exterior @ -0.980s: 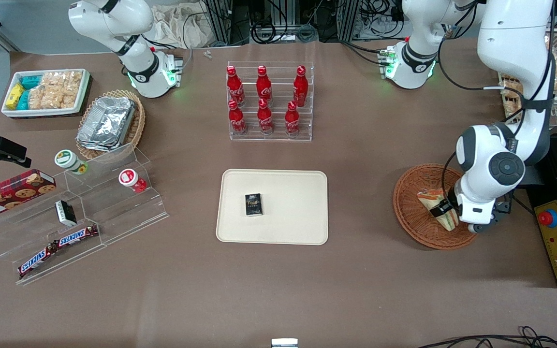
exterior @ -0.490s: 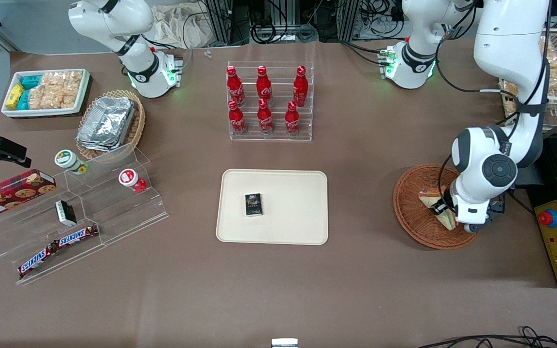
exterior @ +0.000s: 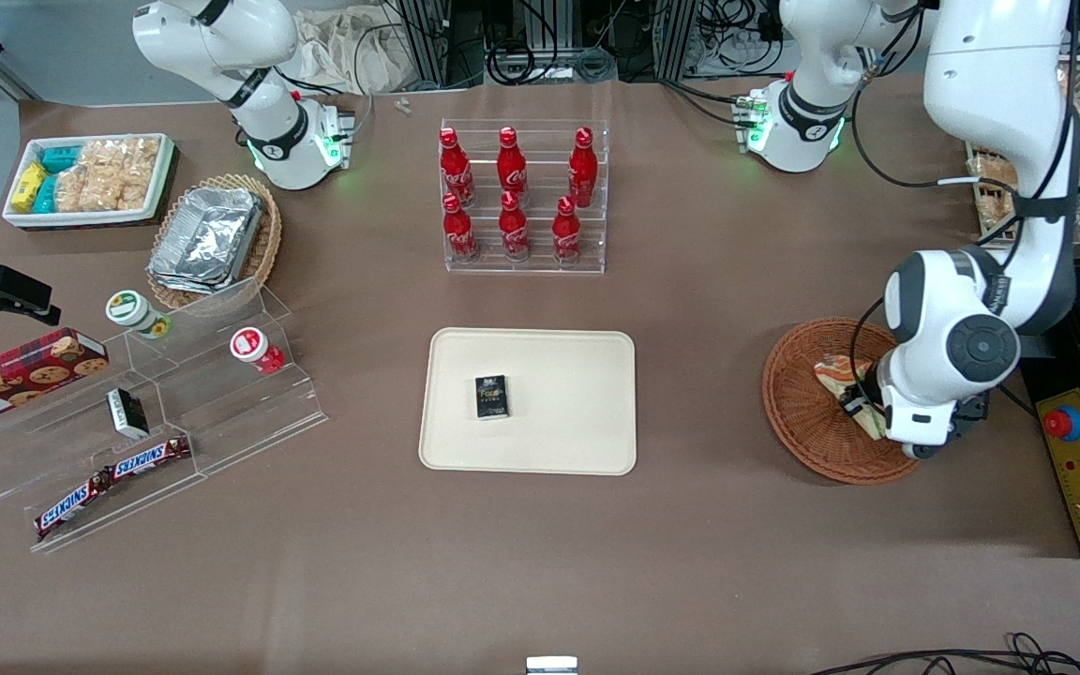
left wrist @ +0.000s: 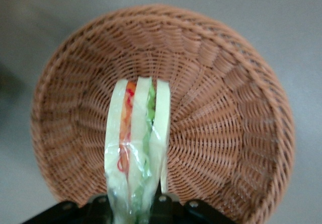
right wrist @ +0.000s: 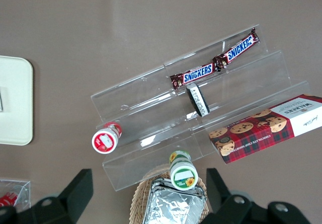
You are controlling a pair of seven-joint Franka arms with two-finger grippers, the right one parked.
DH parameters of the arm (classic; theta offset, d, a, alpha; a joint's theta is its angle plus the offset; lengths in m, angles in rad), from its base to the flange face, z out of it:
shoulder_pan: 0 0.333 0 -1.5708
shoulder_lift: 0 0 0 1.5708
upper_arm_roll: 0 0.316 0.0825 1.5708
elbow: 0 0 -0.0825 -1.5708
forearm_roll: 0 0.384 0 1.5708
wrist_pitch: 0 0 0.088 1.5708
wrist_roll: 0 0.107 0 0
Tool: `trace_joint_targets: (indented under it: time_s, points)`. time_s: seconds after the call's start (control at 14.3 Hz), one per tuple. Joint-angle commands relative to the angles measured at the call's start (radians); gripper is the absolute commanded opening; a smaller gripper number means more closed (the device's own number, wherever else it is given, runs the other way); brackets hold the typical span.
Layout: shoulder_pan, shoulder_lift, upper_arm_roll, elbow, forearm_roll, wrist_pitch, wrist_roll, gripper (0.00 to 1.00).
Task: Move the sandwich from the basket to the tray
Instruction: 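Lift the sandwich and carry it toward the cream tray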
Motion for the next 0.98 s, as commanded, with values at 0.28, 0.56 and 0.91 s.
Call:
trace_joint_targets:
  time_s: [0.28,0.56,0.91]
  points:
    - [-0.049,0.003,-0.102,0.454,-0.006,-0.490,0.106,0.00]
    - [-0.051,0.005,-0.273,0.513,-0.010,-0.515,0.109,0.00]
    - [-0.078,0.187,-0.453,0.615,-0.003,-0.401,0.095,0.00]
